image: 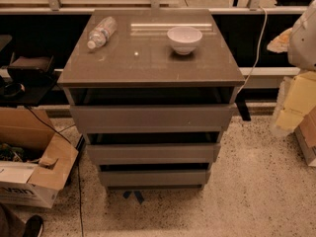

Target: Open middle drawer

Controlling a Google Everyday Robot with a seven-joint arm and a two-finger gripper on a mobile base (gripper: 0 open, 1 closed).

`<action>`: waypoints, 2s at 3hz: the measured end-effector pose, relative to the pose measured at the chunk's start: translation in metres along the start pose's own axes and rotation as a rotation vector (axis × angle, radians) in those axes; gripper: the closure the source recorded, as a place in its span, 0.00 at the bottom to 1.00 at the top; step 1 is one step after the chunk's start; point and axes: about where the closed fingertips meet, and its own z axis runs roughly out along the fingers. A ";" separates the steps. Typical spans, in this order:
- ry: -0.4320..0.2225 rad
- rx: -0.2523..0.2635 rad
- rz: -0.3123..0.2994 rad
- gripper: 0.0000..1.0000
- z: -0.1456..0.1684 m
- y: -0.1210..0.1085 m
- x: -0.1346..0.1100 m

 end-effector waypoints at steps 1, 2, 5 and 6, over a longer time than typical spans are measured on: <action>-0.001 0.001 0.000 0.00 0.000 0.000 0.000; -0.018 0.022 -0.020 0.00 0.012 -0.011 -0.004; -0.059 0.069 -0.045 0.00 0.064 -0.046 -0.008; -0.024 0.074 -0.029 0.00 0.090 -0.046 0.000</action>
Offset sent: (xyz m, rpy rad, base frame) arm 0.0549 0.0080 -0.0344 0.0219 -0.0841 0.0731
